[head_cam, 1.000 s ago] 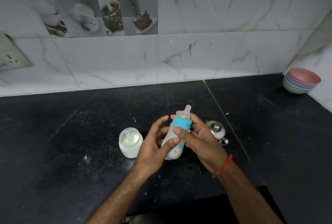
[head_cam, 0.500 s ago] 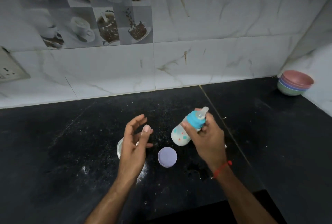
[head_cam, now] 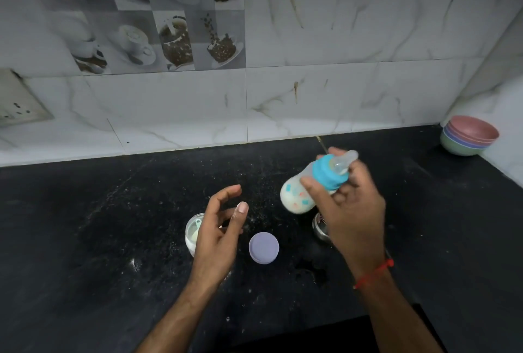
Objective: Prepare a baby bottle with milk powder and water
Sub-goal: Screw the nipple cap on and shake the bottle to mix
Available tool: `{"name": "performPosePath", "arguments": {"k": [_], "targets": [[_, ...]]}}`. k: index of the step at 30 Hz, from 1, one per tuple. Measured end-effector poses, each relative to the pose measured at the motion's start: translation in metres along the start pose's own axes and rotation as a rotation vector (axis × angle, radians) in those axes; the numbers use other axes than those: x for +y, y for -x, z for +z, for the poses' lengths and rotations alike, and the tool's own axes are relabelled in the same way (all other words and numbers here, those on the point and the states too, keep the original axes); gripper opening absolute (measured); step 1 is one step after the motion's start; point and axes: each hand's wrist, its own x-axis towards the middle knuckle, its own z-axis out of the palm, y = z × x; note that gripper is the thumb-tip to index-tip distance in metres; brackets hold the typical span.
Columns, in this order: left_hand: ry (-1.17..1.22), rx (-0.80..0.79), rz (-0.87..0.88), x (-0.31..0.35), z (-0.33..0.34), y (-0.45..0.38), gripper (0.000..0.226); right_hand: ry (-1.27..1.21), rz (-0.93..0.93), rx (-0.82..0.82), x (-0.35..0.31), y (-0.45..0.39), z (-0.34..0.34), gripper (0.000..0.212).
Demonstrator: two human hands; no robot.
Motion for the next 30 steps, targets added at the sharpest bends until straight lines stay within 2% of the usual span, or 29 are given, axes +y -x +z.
{"name": "performPosePath", "arguments": {"k": [1,3,4,6,7,9,11,12,15,17,18,20,21,23,25,27,28,30], "targets": [[0.001,0.003,-0.003,0.001,0.0,0.0,0.036,-0.031,-0.108,0.056,-0.011,-0.001,-0.001,0.052],[0.005,0.006,0.002,0.003,0.003,0.0,0.036,0.095,-0.269,0.114,-0.009,-0.003,-0.004,0.051],[0.005,0.0,0.009,0.004,0.004,0.0,0.036,0.208,-0.261,0.074,-0.002,-0.006,-0.006,0.052],[0.0,-0.013,0.02,0.004,0.007,0.0,0.033,0.435,-0.072,-0.135,0.017,-0.008,-0.007,0.057],[-0.004,-0.027,0.021,0.004,0.008,0.001,0.031,0.486,-0.01,-0.184,0.022,-0.005,-0.008,0.058],[-0.013,-0.049,0.036,0.005,0.008,0.001,0.032,0.403,0.053,-0.168,0.023,-0.001,-0.009,0.058],[-0.021,-0.055,0.037,0.003,0.008,0.001,0.033,0.211,0.109,-0.12,0.009,-0.002,-0.013,0.061],[-0.015,-0.054,0.032,0.001,0.008,0.002,0.032,0.117,0.095,-0.081,0.0,-0.004,-0.016,0.062],[0.006,-0.059,0.03,-0.001,0.01,0.002,0.029,-0.051,-0.115,0.086,-0.028,-0.01,-0.021,0.056],[0.04,-0.055,0.044,0.001,0.014,0.003,0.03,0.071,-0.227,0.121,-0.021,-0.01,-0.018,0.052],[0.06,-0.049,0.046,0.003,0.016,0.004,0.031,0.175,-0.19,0.053,-0.009,-0.009,-0.015,0.051],[0.082,-0.051,0.053,0.005,0.019,0.004,0.033,0.345,0.057,-0.167,0.013,-0.007,-0.012,0.046],[0.08,-0.06,0.063,0.007,0.02,0.004,0.033,0.373,0.124,-0.193,0.017,-0.004,-0.013,0.045],[0.077,-0.067,0.09,0.009,0.02,0.002,0.032,0.248,0.081,-0.13,0.013,-0.004,-0.014,0.044],[0.104,-0.055,0.078,0.006,0.02,0.001,0.032,0.019,-0.037,0.014,-0.009,-0.005,-0.015,0.042],[0.128,-0.046,0.057,0.005,0.021,0.002,0.032,0.034,-0.168,0.132,-0.012,-0.005,-0.018,0.041],[0.125,-0.051,0.055,0.004,0.023,0.002,0.032,0.122,-0.141,0.13,-0.007,-0.006,-0.017,0.041],[0.108,-0.081,0.046,0.001,0.028,0.003,0.031,0.285,0.094,-0.028,0.01,-0.007,-0.016,0.043]]}}
